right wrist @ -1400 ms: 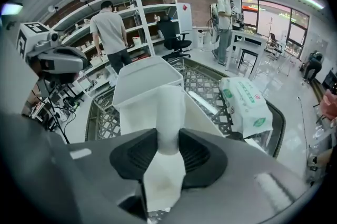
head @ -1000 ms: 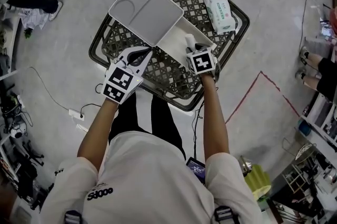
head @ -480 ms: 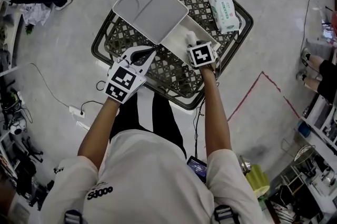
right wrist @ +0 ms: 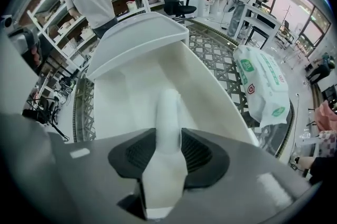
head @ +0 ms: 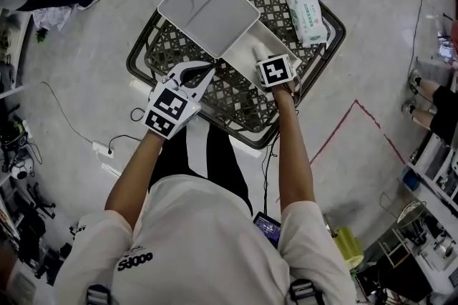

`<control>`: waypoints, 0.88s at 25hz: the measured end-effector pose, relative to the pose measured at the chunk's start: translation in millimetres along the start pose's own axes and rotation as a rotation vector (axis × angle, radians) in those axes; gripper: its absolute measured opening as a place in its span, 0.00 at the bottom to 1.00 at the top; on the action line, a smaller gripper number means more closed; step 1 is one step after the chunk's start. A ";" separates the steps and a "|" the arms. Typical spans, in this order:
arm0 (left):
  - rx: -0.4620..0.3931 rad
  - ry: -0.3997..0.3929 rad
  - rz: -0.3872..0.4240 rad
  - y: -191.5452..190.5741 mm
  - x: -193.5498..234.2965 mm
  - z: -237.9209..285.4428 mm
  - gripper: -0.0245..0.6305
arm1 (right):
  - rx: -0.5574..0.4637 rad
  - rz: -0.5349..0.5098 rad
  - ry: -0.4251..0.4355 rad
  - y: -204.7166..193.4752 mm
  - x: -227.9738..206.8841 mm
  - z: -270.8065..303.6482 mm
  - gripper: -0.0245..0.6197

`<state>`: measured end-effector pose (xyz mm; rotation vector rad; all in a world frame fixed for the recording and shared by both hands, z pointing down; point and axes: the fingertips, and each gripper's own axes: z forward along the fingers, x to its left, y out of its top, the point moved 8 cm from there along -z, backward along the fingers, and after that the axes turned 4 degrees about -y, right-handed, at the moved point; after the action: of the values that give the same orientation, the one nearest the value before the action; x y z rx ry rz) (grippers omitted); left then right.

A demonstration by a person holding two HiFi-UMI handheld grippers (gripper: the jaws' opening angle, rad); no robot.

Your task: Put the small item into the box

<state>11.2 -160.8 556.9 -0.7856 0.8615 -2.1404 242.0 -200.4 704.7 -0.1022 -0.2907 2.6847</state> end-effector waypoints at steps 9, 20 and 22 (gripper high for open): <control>-0.027 0.013 0.004 1.8 -0.7 -8.1 0.04 | -0.038 0.078 0.033 0.1 -3.2 -5.4 0.31; -0.020 -0.017 0.083 26.7 -5.9 -30.5 0.04 | -0.225 0.215 0.030 -7.4 -1.8 -77.9 0.30; -0.032 -0.019 0.103 35.7 -5.3 -33.3 0.04 | -0.266 0.233 0.027 -7.4 -2.2 -94.4 0.30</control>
<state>3.1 -164.8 508.6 -0.7602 0.9093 -2.0311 258.2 -177.1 614.3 -0.2669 -0.6644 2.8558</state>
